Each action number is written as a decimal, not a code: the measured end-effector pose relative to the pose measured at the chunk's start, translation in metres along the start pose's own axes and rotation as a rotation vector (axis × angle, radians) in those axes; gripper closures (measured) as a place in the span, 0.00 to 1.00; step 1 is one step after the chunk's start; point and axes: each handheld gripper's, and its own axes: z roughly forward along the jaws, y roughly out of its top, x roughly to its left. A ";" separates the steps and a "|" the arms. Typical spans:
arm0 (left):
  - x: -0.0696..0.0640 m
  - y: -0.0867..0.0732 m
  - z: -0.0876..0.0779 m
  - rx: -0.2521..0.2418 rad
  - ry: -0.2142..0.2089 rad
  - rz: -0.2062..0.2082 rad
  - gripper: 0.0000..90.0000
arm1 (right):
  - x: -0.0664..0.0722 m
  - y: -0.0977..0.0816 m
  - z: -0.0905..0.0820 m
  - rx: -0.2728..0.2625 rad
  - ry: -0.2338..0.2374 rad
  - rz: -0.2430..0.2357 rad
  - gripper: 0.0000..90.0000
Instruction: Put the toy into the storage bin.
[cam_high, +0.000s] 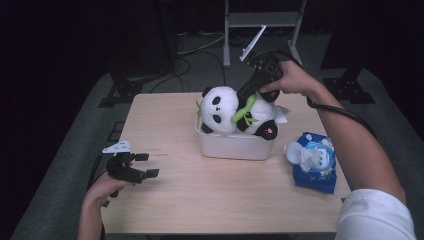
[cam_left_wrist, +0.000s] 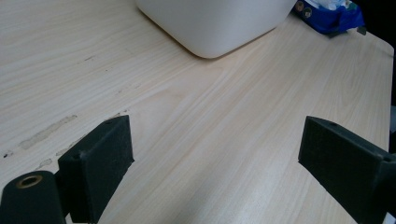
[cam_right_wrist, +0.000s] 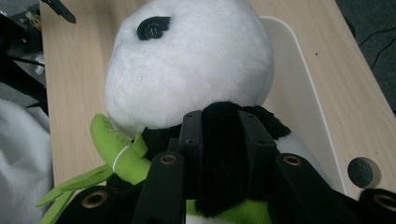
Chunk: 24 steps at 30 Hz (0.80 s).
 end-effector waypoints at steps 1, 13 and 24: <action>0.000 0.000 0.000 0.001 0.000 -0.001 0.10 | -0.003 -0.001 0.004 0.008 0.005 0.005 0.81; -0.001 -0.001 0.001 0.006 0.001 -0.001 0.10 | -0.012 -0.011 0.021 0.023 0.022 0.034 0.81; -0.001 -0.001 -0.003 -0.007 0.003 -0.003 0.10 | -0.002 -0.012 0.038 0.046 0.067 0.017 0.81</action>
